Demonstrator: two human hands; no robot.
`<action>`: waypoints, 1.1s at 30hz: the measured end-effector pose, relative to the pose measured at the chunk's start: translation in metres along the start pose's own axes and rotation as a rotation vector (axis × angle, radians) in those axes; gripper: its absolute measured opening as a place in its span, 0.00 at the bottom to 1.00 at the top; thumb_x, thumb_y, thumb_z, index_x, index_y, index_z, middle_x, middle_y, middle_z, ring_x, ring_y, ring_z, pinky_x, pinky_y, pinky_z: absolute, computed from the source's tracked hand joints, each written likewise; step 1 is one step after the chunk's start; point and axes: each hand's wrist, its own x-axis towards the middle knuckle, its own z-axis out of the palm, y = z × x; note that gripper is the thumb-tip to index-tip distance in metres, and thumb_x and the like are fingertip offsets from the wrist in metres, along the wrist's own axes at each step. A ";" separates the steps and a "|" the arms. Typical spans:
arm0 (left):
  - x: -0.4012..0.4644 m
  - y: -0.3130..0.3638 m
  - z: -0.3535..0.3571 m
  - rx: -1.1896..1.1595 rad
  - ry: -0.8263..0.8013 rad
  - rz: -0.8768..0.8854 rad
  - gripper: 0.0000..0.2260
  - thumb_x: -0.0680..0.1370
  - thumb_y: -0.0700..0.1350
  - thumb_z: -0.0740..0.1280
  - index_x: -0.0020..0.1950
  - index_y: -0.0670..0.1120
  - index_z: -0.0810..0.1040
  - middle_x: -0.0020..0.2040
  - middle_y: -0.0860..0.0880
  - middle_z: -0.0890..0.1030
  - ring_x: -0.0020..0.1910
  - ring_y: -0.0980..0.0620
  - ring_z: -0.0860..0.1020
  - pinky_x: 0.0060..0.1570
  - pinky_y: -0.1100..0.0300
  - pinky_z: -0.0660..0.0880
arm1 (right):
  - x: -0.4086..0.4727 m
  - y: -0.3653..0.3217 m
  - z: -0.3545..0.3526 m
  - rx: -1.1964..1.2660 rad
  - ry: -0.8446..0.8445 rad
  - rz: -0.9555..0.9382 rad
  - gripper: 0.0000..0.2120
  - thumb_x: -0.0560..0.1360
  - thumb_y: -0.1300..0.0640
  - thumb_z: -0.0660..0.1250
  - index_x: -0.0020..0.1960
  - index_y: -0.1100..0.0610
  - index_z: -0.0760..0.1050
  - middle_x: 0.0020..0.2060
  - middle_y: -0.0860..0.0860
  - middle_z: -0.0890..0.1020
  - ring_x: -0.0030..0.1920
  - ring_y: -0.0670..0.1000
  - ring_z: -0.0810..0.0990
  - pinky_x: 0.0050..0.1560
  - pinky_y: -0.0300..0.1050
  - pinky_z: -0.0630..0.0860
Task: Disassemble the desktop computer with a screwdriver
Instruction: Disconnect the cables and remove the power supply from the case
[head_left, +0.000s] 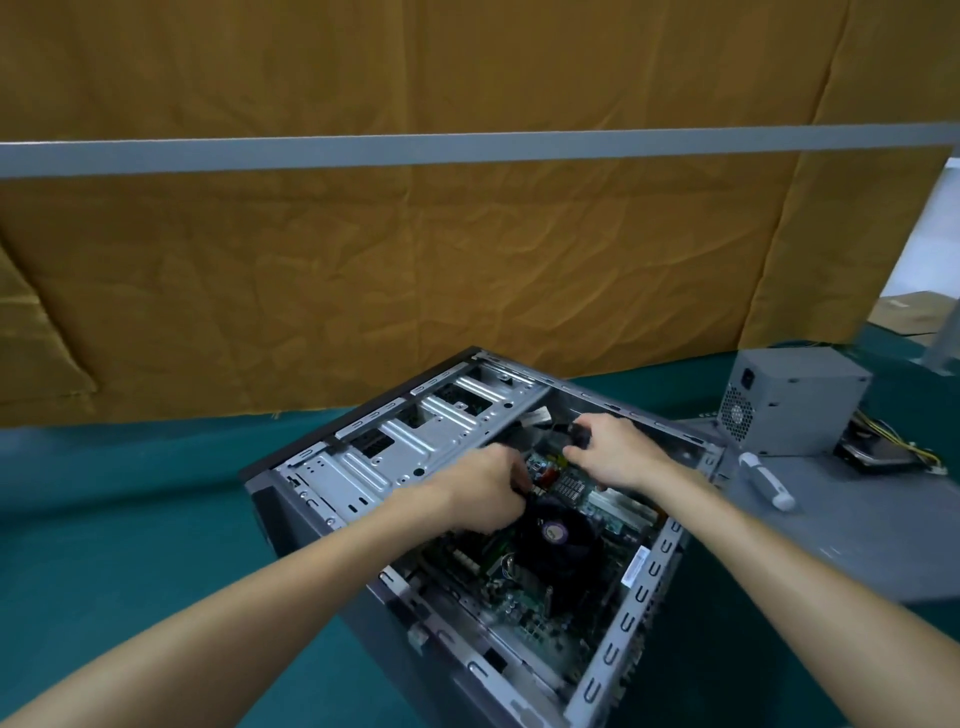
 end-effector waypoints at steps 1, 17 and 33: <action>0.001 0.004 -0.008 -0.045 0.064 0.073 0.07 0.79 0.42 0.66 0.55 0.49 0.79 0.51 0.54 0.80 0.43 0.59 0.78 0.41 0.69 0.73 | 0.000 0.000 0.000 -0.005 -0.003 0.005 0.22 0.79 0.47 0.66 0.71 0.51 0.70 0.47 0.51 0.84 0.41 0.52 0.84 0.45 0.53 0.81; 0.038 -0.030 -0.103 -0.514 0.636 0.117 0.09 0.83 0.40 0.62 0.53 0.47 0.82 0.36 0.49 0.80 0.32 0.52 0.74 0.34 0.58 0.73 | 0.010 0.001 -0.008 -0.209 0.598 -0.299 0.06 0.80 0.55 0.64 0.53 0.51 0.79 0.48 0.48 0.82 0.49 0.53 0.81 0.45 0.44 0.72; 0.096 -0.044 -0.046 0.501 0.699 -0.082 0.14 0.83 0.49 0.60 0.64 0.44 0.74 0.68 0.39 0.69 0.63 0.37 0.70 0.61 0.46 0.68 | 0.054 0.036 -0.012 -0.440 0.371 -0.072 0.32 0.77 0.28 0.57 0.32 0.55 0.68 0.25 0.50 0.74 0.27 0.51 0.73 0.33 0.47 0.72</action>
